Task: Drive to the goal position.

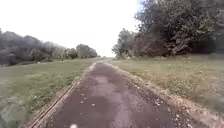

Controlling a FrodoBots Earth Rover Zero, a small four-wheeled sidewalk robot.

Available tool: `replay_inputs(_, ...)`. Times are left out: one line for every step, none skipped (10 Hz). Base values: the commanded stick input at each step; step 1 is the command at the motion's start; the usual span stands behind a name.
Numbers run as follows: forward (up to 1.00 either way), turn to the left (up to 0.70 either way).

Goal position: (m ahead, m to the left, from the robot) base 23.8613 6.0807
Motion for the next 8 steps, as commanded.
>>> replay_inputs(0.85, 0.00)
replay_inputs(0.85, 0.00)
replay_inputs(0.85, 0.00)
replay_inputs(0.85, 0.00)
replay_inputs(0.85, 0.00)
replay_inputs(0.85, 0.00)
replay_inputs(0.85, 0.00)
replay_inputs(0.85, 0.08)
